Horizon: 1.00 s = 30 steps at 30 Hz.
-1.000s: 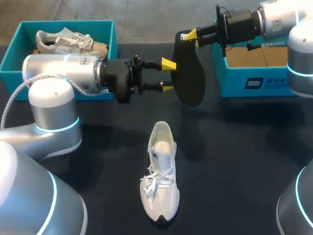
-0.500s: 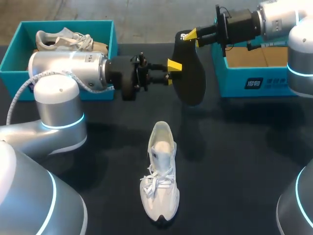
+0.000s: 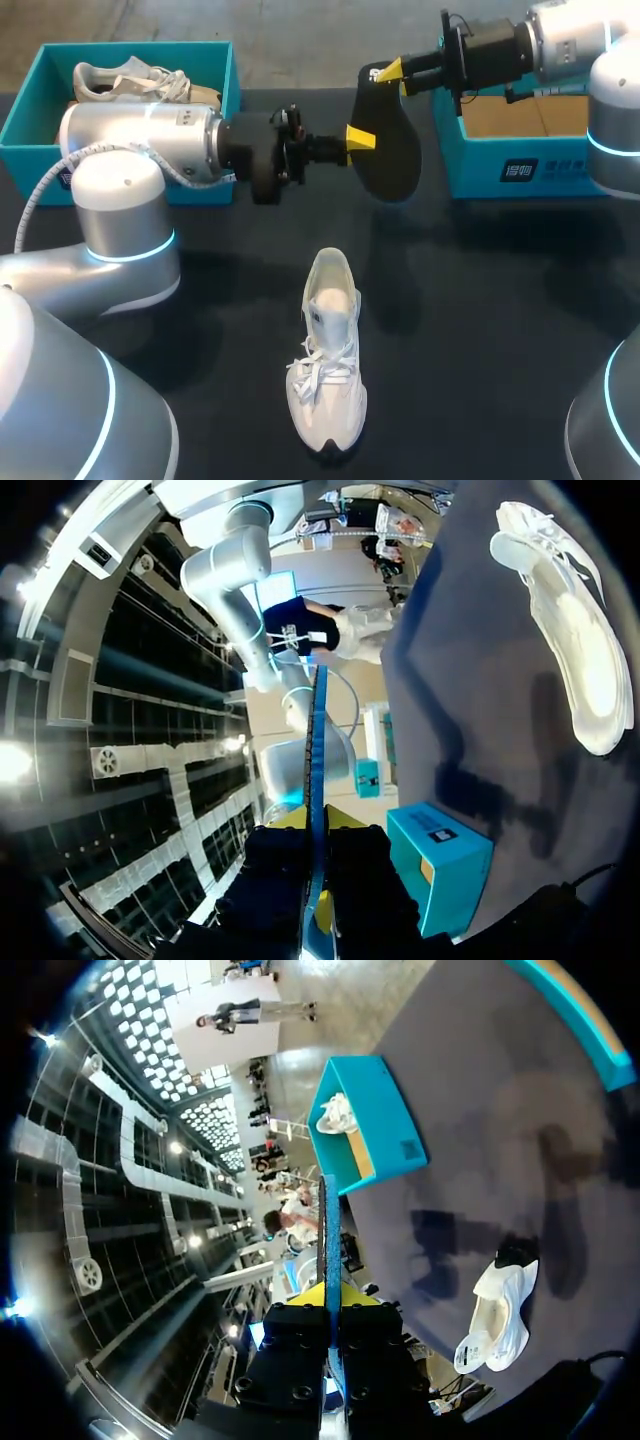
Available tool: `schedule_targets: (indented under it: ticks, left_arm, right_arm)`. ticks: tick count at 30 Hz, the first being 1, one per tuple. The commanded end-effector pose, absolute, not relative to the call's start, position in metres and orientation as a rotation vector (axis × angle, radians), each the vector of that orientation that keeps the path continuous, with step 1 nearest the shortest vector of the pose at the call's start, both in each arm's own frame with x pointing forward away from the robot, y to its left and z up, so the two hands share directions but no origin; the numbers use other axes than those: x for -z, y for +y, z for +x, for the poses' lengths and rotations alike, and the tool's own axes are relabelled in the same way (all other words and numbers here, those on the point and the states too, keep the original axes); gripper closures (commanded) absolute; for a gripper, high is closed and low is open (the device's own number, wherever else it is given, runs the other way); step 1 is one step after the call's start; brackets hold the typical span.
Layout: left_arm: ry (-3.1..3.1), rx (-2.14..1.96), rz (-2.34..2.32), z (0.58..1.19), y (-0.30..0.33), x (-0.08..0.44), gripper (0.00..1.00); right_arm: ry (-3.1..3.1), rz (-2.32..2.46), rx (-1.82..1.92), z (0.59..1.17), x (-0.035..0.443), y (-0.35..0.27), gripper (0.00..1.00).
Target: Take the shoe out of the shoebox, open the shoe tongue, remove and reinsert the insole, then place the shoe into the shoebox
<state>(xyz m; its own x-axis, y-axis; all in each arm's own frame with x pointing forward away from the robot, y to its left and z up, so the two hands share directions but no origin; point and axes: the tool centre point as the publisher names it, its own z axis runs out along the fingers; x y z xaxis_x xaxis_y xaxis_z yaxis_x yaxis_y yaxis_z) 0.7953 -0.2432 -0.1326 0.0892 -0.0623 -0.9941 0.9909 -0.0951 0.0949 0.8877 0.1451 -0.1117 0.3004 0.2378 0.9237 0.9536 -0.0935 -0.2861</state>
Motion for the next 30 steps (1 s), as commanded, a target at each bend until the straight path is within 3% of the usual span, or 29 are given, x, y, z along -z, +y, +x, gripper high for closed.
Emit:
schedule_targets:
  ticks: [1,10,12,13,30]
  left_arm:
    - [1.051,1.231,1.274,0.795,-0.246,0.133,1.0]
    - [1.046,1.222,1.277,0.793,-0.246,0.133,1.0]
    - [1.044,1.22,1.277,0.793,-0.245,0.133,1.0]
    - [1.042,1.219,1.278,0.792,-0.245,0.132,1.0]
    - [1.063,1.148,1.278,0.791,-0.215,0.129,1.0]
  right_arm:
    - [-1.129,-1.562,0.89,0.888,0.112,0.146,1.0]
    - [-1.132,-1.552,0.898,0.887,0.11,0.146,1.0]
    - [-1.137,-1.547,0.906,0.886,0.108,0.147,0.59]
    - [-1.138,-1.547,0.92,0.885,0.106,0.147,0.0]
    - [-1.154,-1.561,1.008,0.86,0.096,0.119,0.0]
